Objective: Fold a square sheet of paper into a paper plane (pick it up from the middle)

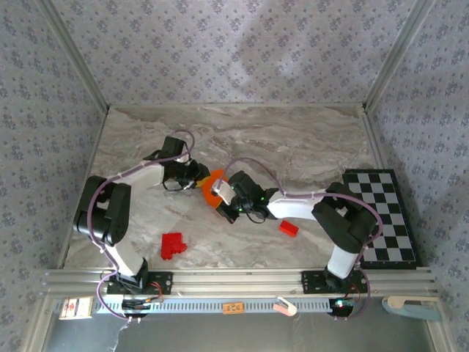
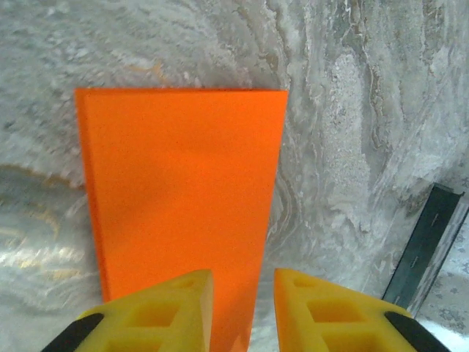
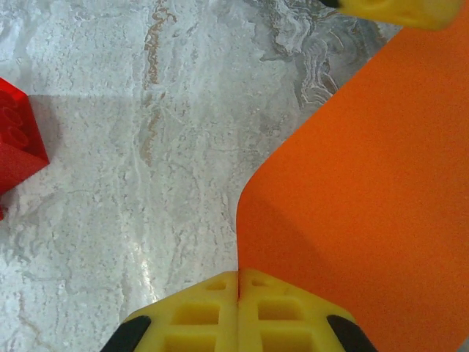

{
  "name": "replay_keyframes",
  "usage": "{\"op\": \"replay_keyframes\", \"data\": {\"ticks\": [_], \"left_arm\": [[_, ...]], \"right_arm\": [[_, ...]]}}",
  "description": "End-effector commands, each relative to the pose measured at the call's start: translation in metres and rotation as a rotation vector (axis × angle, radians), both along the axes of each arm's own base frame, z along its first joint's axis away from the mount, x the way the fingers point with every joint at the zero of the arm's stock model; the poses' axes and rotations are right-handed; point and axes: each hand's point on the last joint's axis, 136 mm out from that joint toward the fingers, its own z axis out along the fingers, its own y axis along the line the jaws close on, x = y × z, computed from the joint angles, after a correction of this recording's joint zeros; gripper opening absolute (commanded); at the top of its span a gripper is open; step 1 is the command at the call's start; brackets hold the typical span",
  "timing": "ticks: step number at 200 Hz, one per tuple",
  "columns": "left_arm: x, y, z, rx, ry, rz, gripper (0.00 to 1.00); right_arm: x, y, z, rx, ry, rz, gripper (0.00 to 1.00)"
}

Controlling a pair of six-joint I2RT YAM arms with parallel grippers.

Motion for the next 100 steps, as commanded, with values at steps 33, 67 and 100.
{"op": "replay_keyframes", "data": {"ticks": [33,67,100], "left_arm": [[0.003,-0.012,-0.032,0.069,0.054,-0.084,0.2],[0.004,-0.008,-0.049,0.137,0.092,-0.12,0.14],[-0.005,-0.003,-0.068,0.198,0.146,-0.155,0.11]], "right_arm": [[-0.001,0.01,0.0,0.042,0.129,-0.033,0.0],[0.004,0.009,-0.004,0.042,0.163,-0.073,0.0],[0.017,0.002,-0.004,0.027,0.156,-0.137,0.0]]}}
